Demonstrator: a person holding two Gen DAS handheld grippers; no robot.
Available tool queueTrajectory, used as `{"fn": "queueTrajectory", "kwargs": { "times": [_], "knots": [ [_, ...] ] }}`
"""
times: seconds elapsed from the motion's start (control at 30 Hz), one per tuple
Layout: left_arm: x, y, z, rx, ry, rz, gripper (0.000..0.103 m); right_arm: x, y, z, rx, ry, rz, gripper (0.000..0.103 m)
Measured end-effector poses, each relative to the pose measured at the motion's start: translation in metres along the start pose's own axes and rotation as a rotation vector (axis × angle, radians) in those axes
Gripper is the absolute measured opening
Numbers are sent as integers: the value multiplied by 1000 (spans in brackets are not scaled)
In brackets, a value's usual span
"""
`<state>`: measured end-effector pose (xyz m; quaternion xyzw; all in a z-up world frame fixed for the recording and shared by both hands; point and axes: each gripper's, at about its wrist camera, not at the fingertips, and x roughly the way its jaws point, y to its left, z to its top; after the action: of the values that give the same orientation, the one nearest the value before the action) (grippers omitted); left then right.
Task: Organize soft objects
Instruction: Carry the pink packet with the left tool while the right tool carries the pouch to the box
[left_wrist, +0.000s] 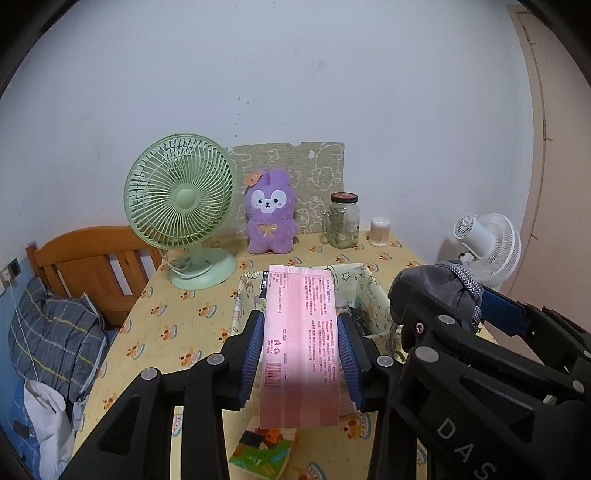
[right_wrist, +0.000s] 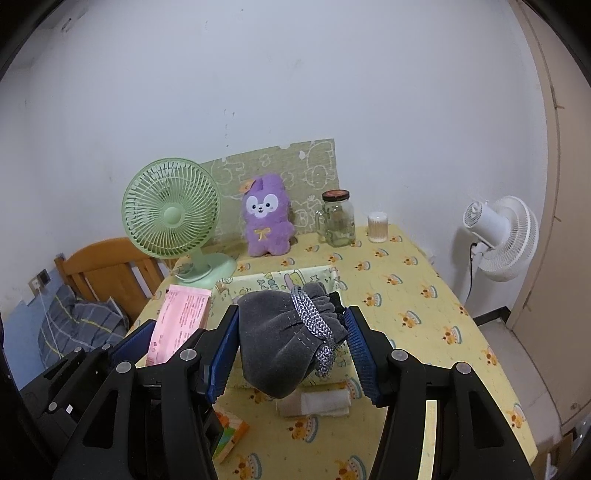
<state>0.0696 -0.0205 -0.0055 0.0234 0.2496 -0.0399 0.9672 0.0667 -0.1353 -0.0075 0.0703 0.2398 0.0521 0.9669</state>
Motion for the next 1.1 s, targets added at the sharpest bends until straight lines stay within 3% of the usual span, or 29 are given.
{"fn": "queueTrajectory", "kwargs": {
  "times": [1.1],
  "knots": [
    [101,9,23,1,55,-9,41,105,-6,28,-55,50,-4,60]
  ]
}}
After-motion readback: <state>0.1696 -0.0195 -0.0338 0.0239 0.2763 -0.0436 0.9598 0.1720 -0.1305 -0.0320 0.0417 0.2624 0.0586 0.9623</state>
